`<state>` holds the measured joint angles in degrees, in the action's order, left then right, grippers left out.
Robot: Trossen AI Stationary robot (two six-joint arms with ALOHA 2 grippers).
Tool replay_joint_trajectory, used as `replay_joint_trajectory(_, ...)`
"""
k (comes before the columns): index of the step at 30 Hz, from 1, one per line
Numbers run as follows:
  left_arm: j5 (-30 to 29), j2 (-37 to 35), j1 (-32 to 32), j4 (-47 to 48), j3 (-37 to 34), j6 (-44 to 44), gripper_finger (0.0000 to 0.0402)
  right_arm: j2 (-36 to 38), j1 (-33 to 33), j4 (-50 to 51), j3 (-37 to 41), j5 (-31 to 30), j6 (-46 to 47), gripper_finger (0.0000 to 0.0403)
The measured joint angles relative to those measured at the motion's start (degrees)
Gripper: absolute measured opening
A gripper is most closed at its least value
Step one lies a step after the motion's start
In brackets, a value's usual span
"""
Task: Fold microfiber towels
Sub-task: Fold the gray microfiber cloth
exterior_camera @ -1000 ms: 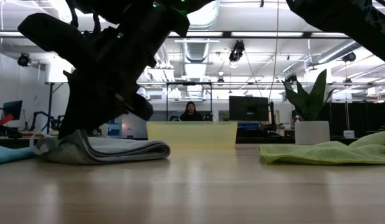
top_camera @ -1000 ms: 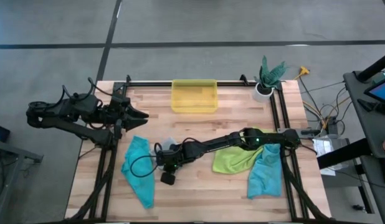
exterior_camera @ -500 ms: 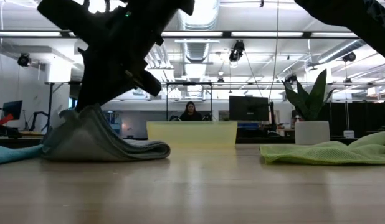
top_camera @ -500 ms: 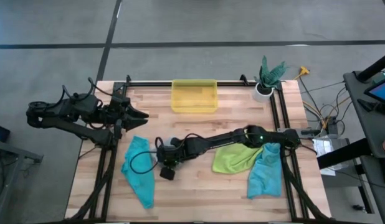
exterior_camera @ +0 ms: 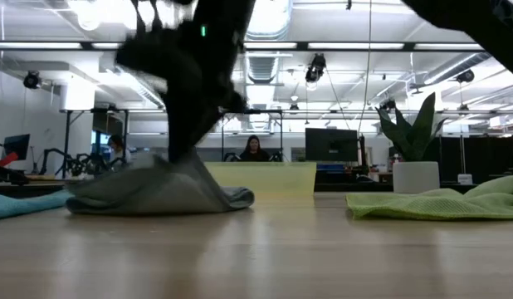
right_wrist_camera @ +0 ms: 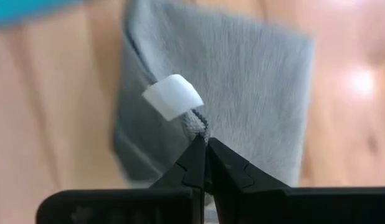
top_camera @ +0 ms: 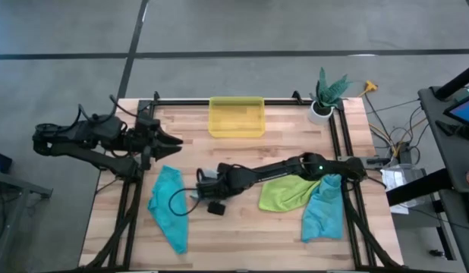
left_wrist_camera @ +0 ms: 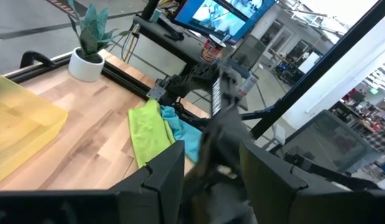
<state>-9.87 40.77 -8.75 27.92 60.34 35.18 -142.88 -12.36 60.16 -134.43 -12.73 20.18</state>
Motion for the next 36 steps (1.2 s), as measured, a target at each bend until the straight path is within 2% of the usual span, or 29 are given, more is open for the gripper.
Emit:
replay_joint_trajectory(3, 0.0, 0.18, 0.01, 0.04, 0.0, 0.0, 0.014, 1.25, -0.32, -4.22, -0.1, 0.77, -1.12, 0.0009)
replay_joint_trajectory(6, 0.0, 0.13, 0.0, 0.02, 0.0, -0.03, 0.014, 0.59, -0.02, -7.8, -0.11, 10.73, -2.24, 0.0009)
replay_joint_trajectory(8, -0.02, 0.32, 0.0, 0.02, 0.0, -0.13, 0.014, -0.65, -0.02, -6.11, -0.01, 12.99, -1.59, 0.0009)
replay_joint_trajectory(13, -0.02, 0.48, 0.0, 0.02, 0.0, 0.04, 0.014, -3.02, -0.19, 3.09, 0.96, 12.41, 1.91, 0.0009)
replay_joint_trajectory(22, -0.02, 0.44, 0.0, -0.02, 0.0, 0.42, 0.014, -1.04, -0.53, 0.98, 0.51, 2.38, -0.71, 0.0009)
replay_joint_trajectory(24, -0.02, 0.46, 0.0, -0.02, 0.0, 0.43, 0.014, -0.86, -0.54, 1.16, 0.51, 1.78, -0.79, 0.0009)
replay_joint_trajectory(31, -0.02, 0.61, 0.0, -0.48, 0.0, 0.44, 0.014, -1.49, -0.5, 0.54, 4.74, 10.85, -0.46, 0.0022)
replay_joint_trajectory(36, -0.02, 0.83, 0.0, -0.47, 0.0, 0.46, 0.014, -1.31, -0.87, -0.44, 7.31, 13.79, 2.11, 0.0049)
